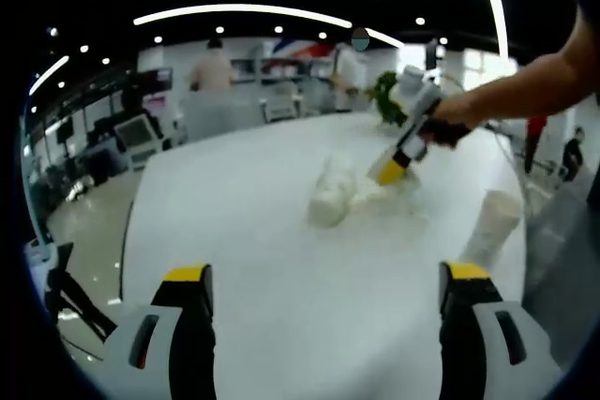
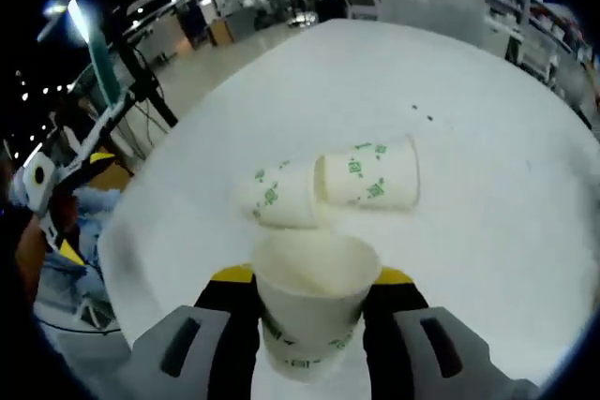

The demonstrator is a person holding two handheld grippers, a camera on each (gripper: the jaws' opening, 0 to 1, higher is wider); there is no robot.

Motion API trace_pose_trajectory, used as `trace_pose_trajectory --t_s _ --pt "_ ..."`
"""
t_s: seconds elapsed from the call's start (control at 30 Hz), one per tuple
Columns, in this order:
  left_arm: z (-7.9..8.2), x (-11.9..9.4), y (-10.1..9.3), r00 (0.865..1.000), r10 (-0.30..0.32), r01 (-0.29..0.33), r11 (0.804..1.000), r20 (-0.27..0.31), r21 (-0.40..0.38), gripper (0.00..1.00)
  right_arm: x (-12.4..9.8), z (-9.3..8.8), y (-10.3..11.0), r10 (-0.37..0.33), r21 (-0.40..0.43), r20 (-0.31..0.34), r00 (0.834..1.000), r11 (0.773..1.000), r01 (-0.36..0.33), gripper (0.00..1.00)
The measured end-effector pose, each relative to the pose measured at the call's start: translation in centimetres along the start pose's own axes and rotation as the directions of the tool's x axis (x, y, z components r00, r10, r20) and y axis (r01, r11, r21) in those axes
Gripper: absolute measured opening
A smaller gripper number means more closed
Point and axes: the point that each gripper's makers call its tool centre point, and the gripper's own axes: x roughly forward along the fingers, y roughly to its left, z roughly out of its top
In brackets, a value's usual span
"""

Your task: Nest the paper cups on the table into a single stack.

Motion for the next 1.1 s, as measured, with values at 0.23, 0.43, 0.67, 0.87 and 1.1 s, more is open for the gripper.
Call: trace_pose_trajectory --t_s 0.23,0.43,0.67,0.87,1.1 --pt "0.2 0.1 0.0 1.000 0.001 -0.001 1.000 0.000 -0.003 0.99 -1.3 1.0 -1.0 -0.005 0.031 0.096 0.995 1.000 0.002 0.38" --pt "0.3 0.3 0.0 1.000 0.000 0.000 1.000 0.002 -0.004 0.99 -2.7 3.7 -0.8 0.005 0.009 0.256 0.967 1.000 -0.008 0.37" --pt "0.6 0.4 0.1 1.000 0.001 -0.001 1.000 0.000 0.001 0.99 -5.3 7.2 -0.2 0.023 -0.074 0.466 0.884 0.997 0.013 0.37" --pt "0.8 0.3 0.3 1.000 0.006 -0.006 1.000 0.006 -0.013 0.99 -7.4 8.7 0.2 0.045 -0.125 0.583 0.811 0.992 0.034 0.36" --pt "1.1 0.2 0.4 1.000 0.008 -0.008 1.000 0.016 -0.029 0.99 -10.3 10.3 0.9 0.089 -0.187 0.722 0.686 0.980 0.070 0.37"
